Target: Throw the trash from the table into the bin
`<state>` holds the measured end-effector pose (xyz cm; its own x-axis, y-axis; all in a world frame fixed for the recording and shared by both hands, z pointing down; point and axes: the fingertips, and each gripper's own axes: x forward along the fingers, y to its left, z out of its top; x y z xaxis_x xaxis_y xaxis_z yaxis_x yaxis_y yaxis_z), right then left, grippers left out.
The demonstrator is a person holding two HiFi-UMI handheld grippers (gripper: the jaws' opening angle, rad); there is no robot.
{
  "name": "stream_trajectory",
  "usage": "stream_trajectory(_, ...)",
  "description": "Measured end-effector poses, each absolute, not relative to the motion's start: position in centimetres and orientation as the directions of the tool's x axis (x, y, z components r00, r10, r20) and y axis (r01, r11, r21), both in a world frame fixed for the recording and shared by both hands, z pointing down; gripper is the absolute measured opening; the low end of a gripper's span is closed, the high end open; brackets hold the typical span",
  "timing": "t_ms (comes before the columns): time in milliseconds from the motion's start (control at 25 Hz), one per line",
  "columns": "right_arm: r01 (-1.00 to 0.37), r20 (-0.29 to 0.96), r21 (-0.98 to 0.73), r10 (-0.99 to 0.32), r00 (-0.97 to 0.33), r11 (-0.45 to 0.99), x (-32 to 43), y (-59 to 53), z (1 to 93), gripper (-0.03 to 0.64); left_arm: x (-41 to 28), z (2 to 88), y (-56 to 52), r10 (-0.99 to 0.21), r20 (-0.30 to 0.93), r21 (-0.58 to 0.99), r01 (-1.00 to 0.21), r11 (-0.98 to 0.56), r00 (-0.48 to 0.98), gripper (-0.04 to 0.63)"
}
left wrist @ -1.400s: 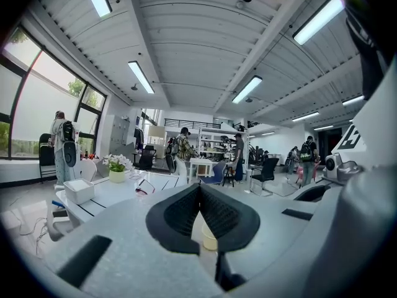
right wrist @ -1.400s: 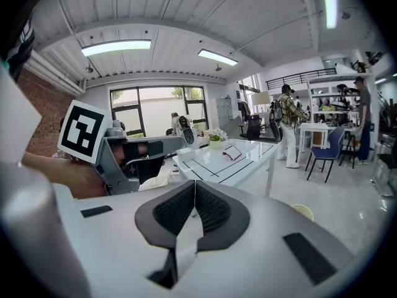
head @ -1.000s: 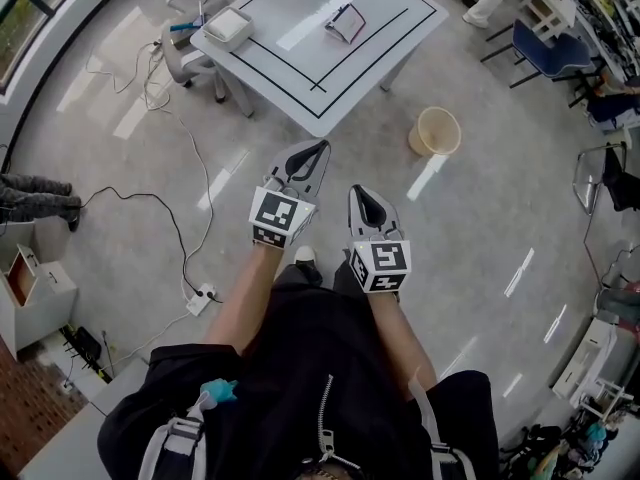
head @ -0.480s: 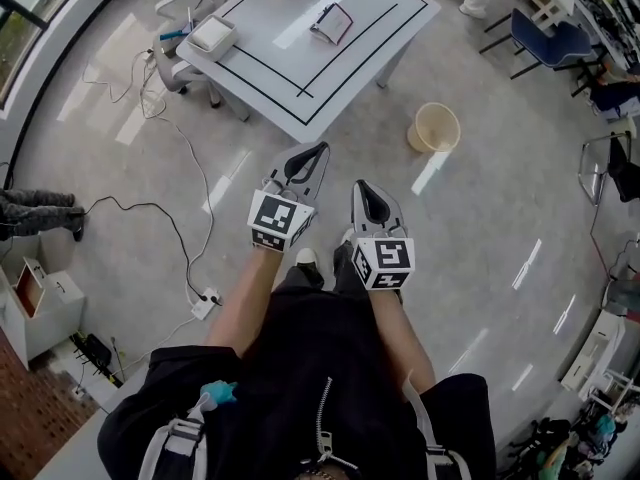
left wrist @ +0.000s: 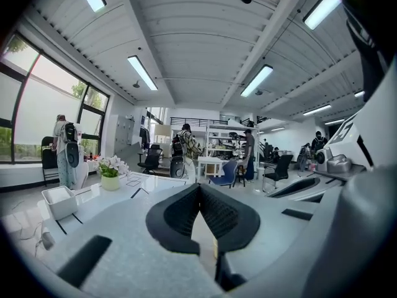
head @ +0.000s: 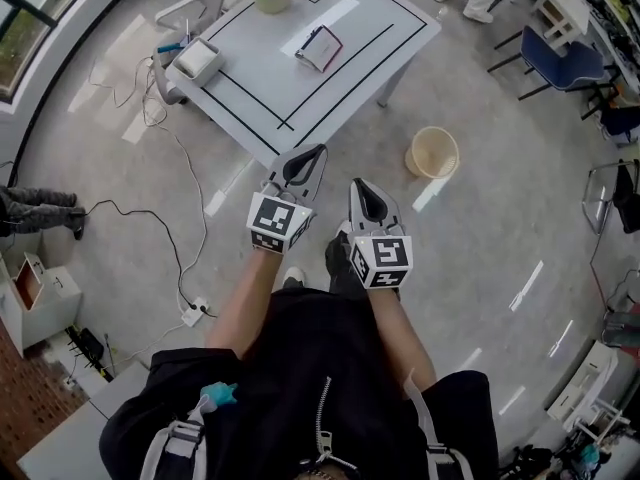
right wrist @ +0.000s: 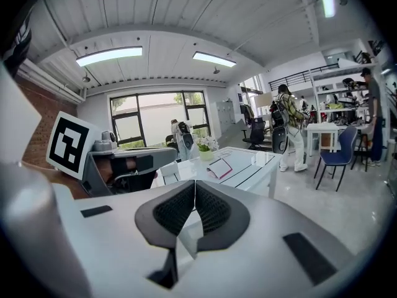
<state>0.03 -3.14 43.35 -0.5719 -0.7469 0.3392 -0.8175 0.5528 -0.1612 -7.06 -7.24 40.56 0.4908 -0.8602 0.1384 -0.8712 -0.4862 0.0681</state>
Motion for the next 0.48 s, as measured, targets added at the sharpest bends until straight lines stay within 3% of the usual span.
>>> stream_trajectory(480, -0.718, 0.343, -0.159, -0.644, -0.684, 0.677, 3.6, -14.0, 42.9, 0.011, -3.9, 40.2, -17.6, -0.917, 0.159, 0.081, -0.930, -0.358, 0.367, 0.006)
